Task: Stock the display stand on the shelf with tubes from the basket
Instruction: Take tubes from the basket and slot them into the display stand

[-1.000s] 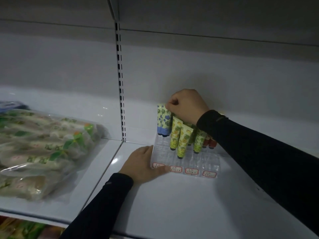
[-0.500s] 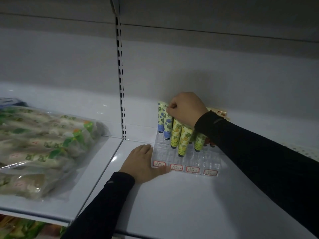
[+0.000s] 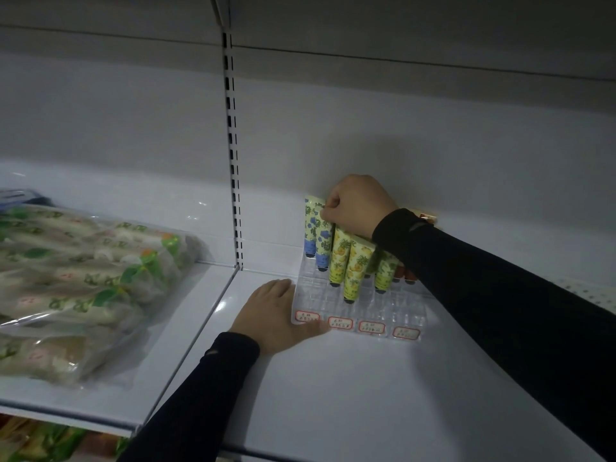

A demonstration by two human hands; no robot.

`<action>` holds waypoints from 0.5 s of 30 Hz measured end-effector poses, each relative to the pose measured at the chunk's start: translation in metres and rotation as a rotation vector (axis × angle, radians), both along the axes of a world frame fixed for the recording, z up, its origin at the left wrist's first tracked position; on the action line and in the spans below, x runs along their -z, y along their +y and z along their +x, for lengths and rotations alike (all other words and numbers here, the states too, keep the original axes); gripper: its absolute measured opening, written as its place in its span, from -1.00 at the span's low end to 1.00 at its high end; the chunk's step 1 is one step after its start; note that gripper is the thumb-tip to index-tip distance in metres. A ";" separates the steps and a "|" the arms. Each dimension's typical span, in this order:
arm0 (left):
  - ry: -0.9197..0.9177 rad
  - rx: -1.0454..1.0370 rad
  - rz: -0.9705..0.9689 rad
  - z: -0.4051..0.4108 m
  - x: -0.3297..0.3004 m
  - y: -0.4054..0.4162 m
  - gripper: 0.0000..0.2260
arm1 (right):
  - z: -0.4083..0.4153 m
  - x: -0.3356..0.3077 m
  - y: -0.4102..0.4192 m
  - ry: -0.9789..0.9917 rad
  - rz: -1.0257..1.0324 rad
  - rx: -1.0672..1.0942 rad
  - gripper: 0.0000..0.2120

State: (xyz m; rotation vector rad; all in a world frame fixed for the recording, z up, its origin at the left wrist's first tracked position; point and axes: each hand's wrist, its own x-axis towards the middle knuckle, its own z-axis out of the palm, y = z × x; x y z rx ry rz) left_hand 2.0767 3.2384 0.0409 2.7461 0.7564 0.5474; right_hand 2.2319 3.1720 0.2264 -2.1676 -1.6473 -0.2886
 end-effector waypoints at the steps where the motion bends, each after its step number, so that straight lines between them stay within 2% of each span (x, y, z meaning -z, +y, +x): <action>1: 0.003 -0.002 -0.001 0.000 0.000 0.000 -0.23 | -0.001 0.000 0.001 -0.001 -0.003 0.008 -0.75; 10: 0.014 -0.008 0.002 0.000 0.001 0.002 -0.20 | 0.000 -0.002 0.007 -0.024 -0.046 0.054 -0.85; 13: 0.005 -0.015 0.012 0.000 0.002 0.002 -0.20 | 0.000 -0.003 0.005 -0.045 -0.052 0.055 -0.86; 15: 0.004 -0.010 0.017 0.000 0.002 0.002 -0.20 | -0.001 -0.004 0.004 -0.052 -0.073 0.061 -0.78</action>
